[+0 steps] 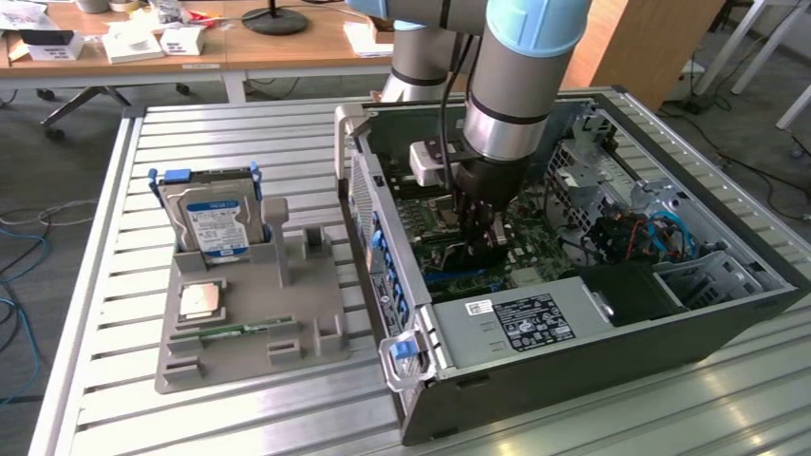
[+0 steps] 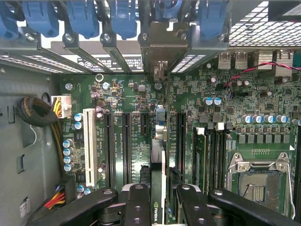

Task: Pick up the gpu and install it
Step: 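Insert the gpu into the slot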

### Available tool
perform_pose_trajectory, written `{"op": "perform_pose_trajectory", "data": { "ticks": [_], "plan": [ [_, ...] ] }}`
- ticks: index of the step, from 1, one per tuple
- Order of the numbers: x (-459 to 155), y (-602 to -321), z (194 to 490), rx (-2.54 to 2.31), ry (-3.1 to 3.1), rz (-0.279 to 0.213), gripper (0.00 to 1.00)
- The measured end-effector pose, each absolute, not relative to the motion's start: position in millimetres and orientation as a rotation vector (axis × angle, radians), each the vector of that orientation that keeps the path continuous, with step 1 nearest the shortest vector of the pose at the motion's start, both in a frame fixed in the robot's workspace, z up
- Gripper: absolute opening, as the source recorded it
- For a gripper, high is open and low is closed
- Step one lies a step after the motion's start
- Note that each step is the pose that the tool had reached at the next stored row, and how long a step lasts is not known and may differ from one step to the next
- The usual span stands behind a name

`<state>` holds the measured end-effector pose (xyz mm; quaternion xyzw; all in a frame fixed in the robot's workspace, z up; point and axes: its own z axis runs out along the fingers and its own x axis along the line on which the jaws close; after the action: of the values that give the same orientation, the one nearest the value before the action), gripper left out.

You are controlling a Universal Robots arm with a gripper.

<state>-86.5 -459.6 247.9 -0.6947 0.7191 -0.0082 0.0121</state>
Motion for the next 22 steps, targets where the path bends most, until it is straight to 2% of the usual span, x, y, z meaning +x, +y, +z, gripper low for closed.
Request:
{"op": "perform_pose_trajectory", "data": {
  "ticks": [22],
  "plan": [
    [-86.5, -459.6, 247.8, -2.170, 2.236, -0.028, 0.26]
  ]
}}
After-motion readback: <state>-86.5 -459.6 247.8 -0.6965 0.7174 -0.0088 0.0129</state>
